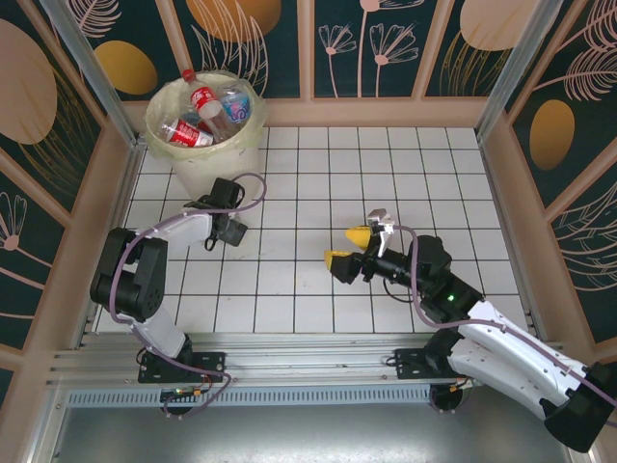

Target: Put the plastic bottles in the bin

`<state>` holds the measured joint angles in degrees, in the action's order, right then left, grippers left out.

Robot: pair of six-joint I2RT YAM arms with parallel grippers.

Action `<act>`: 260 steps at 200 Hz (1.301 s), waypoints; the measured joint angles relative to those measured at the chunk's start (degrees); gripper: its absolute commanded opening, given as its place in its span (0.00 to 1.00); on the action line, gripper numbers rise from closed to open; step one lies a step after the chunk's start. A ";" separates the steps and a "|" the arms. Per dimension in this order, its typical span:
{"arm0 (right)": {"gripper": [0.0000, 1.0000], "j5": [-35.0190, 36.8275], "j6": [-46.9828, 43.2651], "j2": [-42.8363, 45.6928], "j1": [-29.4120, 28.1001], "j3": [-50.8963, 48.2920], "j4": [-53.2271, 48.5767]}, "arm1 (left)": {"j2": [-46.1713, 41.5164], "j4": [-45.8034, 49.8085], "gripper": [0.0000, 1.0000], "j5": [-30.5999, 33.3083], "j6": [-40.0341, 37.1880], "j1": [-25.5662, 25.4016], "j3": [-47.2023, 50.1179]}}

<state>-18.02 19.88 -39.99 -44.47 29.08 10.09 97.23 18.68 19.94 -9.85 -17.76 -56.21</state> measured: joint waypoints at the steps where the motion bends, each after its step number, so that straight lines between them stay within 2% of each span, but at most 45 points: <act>1: 0.99 0.00 0.00 0.00 0.00 0.00 0.00 | 0.02 0.00 0.98 -0.04 0.00 0.00 -0.02; 66: 0.99 0.02 0.00 -0.04 0.00 0.00 0.04 | 0.02 3.06 0.99 -8.26 3.96 -0.28 -0.96; 134: 0.99 0.00 0.00 -0.96 0.00 -0.02 0.07 | -0.04 8.66 0.97 -14.82 12.61 -5.60 -0.98; 161: 0.99 0.00 0.02 -1.27 0.00 -0.04 0.11 | -0.44 10.12 0.89 -15.65 15.54 -6.82 -0.98; 172: 0.99 -0.02 0.07 -1.31 0.00 -0.26 0.46 | -0.50 10.25 0.79 -15.67 16.41 -7.04 -0.98; 184: 0.99 0.00 0.17 -1.33 0.00 -0.61 0.46 | -0.50 10.36 0.74 -15.65 17.64 -7.13 -0.98; 260: 0.99 0.02 0.22 -1.14 0.00 -1.53 0.46 | -0.42 10.49 0.53 -15.02 19.61 -10.19 -3.13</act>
<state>-18.00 20.10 -41.12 -44.47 27.55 10.55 96.82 29.17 4.93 9.76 -27.94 -59.33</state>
